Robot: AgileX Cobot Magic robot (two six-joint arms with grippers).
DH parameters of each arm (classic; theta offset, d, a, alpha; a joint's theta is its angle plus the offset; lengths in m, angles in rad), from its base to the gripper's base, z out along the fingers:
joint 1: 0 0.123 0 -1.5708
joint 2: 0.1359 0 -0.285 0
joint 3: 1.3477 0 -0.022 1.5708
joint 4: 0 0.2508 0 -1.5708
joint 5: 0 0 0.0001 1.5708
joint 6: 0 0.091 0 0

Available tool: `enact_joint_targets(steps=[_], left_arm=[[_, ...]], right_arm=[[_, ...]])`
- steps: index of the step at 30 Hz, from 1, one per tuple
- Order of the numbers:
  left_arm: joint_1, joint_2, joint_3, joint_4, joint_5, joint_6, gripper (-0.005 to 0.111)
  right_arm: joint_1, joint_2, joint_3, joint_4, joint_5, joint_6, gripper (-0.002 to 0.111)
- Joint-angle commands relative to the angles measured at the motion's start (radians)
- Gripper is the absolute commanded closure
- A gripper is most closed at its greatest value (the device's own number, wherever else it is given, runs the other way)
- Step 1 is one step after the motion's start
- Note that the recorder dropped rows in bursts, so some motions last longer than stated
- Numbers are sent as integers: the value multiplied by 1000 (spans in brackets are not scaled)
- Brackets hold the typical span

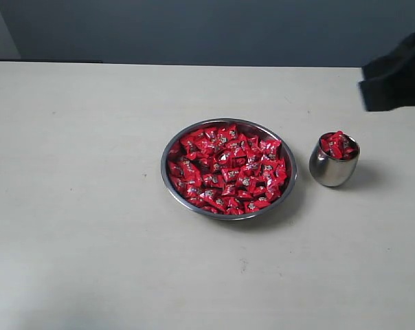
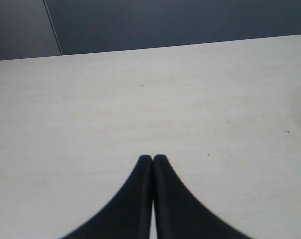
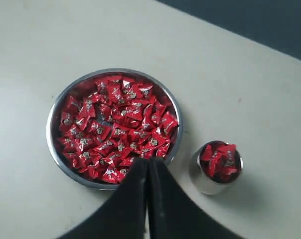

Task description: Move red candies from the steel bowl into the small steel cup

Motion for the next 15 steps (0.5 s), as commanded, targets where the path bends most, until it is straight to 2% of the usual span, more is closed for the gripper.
enact_joint_targets(steps=[1,8,15], left_arm=[[-8,-5,-8,2,-5,-2,106],[-8,-5,-8,2,-5,-2,106],[-8,-5,-8,2,-5,-2,106]], right_arm=[[3,-186,5,-44,89,-10,108],[3,-452,72,-101,132,-12,108],[3,-653,212,-114,38,-12,108]])
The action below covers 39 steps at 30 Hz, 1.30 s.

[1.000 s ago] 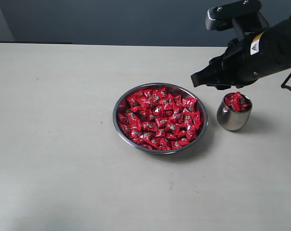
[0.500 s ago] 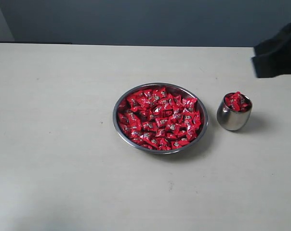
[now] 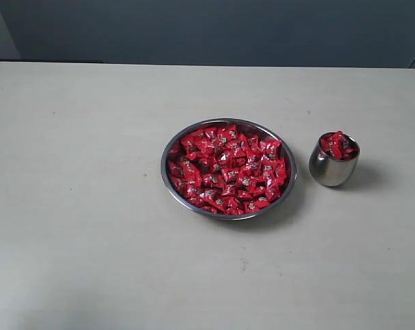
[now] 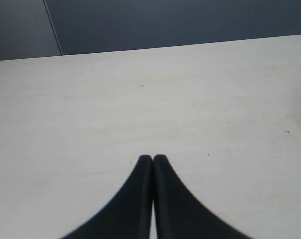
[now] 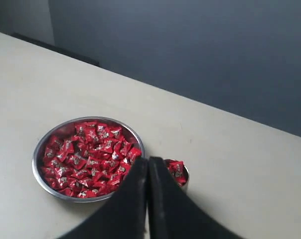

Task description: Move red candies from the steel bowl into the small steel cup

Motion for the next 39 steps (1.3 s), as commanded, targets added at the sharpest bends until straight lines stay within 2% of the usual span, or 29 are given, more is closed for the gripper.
enact_joint_targets(steps=[1,6,12,16,21,25,39], left_arm=[[-8,-5,-8,2,-5,-2,106],[-8,-5,-8,2,-5,-2,106],[-8,-5,-8,2,-5,-2,106],[-8,-5,-8,2,-5,-2,106],[-8,-5,-8,2,-5,-2,106],[-8,-5,-8,2,-5,-2,106],[-8,-5,-8,2,-5,-2,106]], right_arm=[[3,-109,98,-15,-75,-7,108],[3,-182,225,-15,-171,-7,108],[3,-202,387,-6,-424,-7,108],[3,-202,440,16,-444,-7,108],[3,-202,542,-82,-562,-7,108],[3,-202,599,-68,-538,-7,108],[3,-202,598,-68,-505,-4,108]])
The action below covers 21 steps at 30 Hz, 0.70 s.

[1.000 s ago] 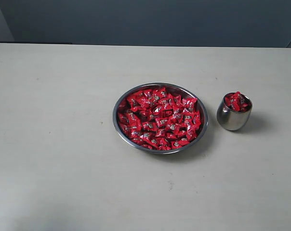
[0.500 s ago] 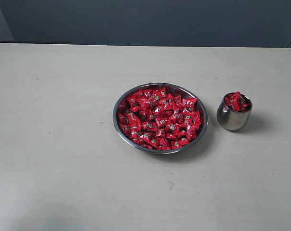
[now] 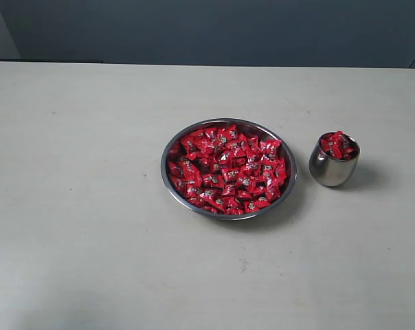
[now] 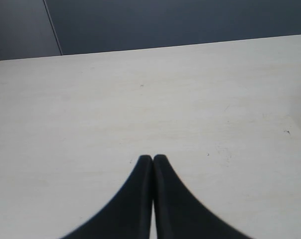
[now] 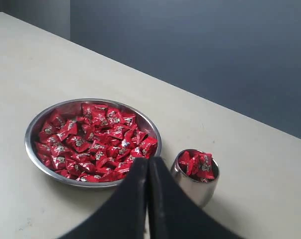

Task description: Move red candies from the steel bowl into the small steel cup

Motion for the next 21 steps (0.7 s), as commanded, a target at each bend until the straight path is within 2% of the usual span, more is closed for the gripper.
enact_joint_targets(steps=[1,3,15,21], left_arm=[[-8,-5,-8,2,-5,-2,106],[-8,-5,-8,2,-5,-2,106],[-8,-5,-8,2,-5,-2,106],[-8,-5,-8,2,-5,-2,106]], right_arm=[[1,-7,3,-9,-3,-2,108],[-15,-11,3,-7,-5,-2,108],[-396,-136,5,-7,-3,-2,108],[-445,-176,5,-7,-3,-2,108]])
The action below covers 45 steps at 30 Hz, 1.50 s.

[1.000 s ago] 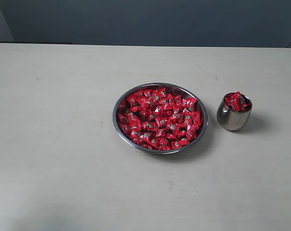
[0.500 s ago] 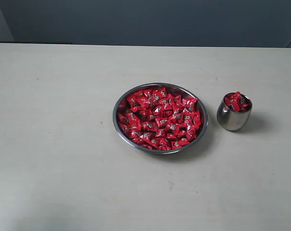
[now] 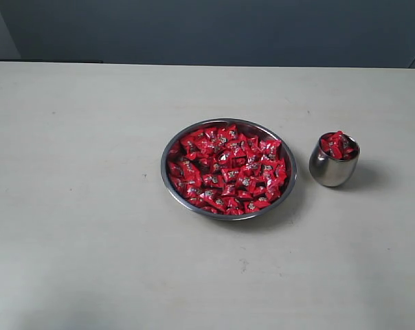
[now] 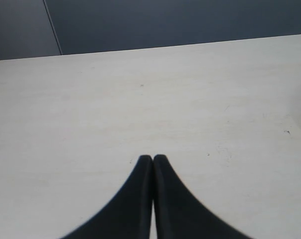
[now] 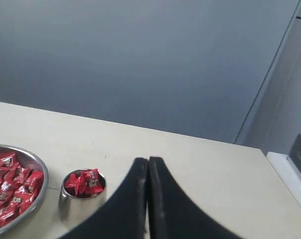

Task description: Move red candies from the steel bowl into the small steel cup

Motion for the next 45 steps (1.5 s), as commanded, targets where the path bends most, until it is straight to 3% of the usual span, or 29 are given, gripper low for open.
enact_joint_targets(steps=[1,16,20,29,45], left_arm=[[-8,-5,-8,2,-5,-2,106],[-8,-5,-8,2,-5,-2,106],[-8,-5,-8,2,-5,-2,106],[-8,-5,-8,2,-5,-2,106],[-8,-5,-8,2,-5,-2,106]], right_arm=[[-20,-13,5,-7,-3,-2,108],[-20,-13,13,4,-4,-2,108],[-20,-13,68,96,-4,-2,108],[-20,-13,173,100,21,-2,108],[-20,-13,173,100,20,-2,108]])
